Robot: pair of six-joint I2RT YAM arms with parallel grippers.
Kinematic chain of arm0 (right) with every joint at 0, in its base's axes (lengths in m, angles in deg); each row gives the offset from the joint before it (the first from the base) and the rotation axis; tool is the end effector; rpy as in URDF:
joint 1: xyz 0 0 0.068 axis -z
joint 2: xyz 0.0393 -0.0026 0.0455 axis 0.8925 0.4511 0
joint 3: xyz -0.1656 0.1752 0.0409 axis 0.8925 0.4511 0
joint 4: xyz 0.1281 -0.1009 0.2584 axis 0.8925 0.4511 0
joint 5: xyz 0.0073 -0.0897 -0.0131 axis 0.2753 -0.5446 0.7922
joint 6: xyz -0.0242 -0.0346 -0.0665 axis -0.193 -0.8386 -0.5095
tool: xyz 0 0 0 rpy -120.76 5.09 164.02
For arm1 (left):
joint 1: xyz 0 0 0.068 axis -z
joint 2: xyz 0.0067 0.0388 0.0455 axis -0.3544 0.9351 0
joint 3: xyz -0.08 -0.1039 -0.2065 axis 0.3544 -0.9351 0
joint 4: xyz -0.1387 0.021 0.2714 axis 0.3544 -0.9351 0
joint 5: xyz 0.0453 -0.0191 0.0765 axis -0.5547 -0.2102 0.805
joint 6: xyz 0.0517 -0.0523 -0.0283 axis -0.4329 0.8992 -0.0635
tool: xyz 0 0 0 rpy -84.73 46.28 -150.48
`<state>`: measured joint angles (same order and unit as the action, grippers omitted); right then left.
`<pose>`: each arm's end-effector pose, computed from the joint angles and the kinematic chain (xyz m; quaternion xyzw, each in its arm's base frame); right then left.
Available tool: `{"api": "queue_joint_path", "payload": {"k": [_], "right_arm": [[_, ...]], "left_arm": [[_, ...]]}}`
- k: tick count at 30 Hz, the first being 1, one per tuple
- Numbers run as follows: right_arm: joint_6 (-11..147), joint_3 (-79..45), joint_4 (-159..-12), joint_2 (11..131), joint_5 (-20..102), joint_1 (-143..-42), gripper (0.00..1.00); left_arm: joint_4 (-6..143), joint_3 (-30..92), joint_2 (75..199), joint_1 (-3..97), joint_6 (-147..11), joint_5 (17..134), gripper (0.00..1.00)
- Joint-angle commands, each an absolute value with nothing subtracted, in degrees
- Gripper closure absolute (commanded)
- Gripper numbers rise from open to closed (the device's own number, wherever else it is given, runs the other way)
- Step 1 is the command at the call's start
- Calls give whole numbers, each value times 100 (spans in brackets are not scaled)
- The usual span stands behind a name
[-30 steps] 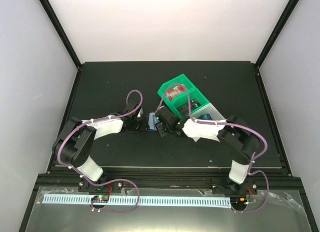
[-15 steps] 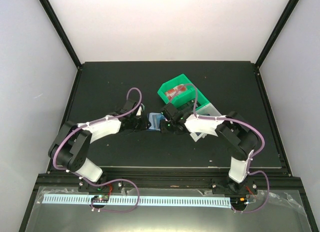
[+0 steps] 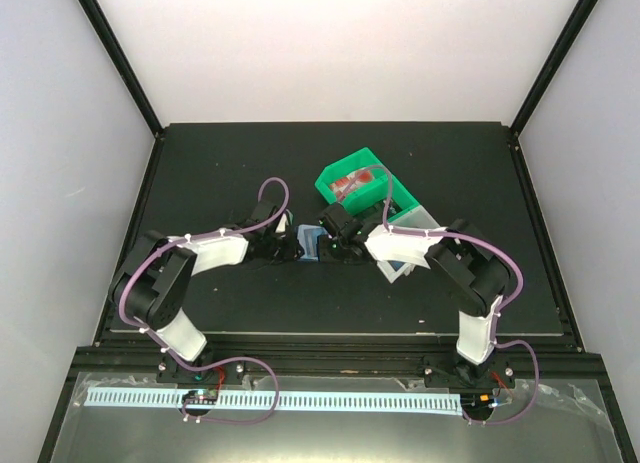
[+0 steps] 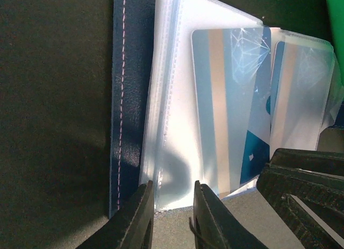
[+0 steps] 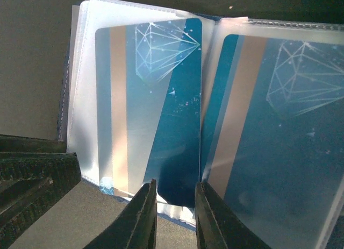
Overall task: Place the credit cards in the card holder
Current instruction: Insert the credit card into the card holder.
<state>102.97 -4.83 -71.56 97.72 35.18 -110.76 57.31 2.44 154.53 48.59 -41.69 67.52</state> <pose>0.2786 0.3079 0.0550 -0.0521 0.9620 0.1990 0.1797 0.2916 -0.1755 0.0470 -0.0470 0.9521 -0.2614 0.1517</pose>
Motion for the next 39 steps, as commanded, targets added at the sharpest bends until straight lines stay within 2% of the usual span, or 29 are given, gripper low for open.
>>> {"api": "queue_joint_path", "payload": {"k": [1, 6, 13, 16, 20, 28, 32, 39], "right_arm": [[10553, -499, -7197, 9939, 3661, -11069, 78], [10855, -335, -7404, 9892, 3708, -11032, 77], [10971, -139, -7340, 9516, 3069, -10966, 63], [10982, -148, -7353, 9553, 3166, -10928, 62], [11010, -101, -7561, 9606, 3406, -10916, 62], [11438, 292, -8571, 9693, 4644, -10828, 73], [11652, 500, -8969, 9618, 4719, -10811, 78], [11892, 630, -9209, 9606, 4404, -10738, 97]], "left_arm": [[5605, 294, 15686, 4888, -4088, 7032, 78], [5418, 312, 15849, 4883, -3959, 7207, 79], [4764, 519, 16126, 4888, -4012, 7590, 88], [4612, 567, 16279, 4888, -4033, 7658, 93], [4529, 587, 16409, 4899, -4051, 7687, 94], [4532, 547, 16456, 4922, -4062, 7640, 94], [4546, 513, 16440, 4939, -4079, 7613, 94], [4564, 389, 16374, 4948, -4069, 7588, 94]]}}
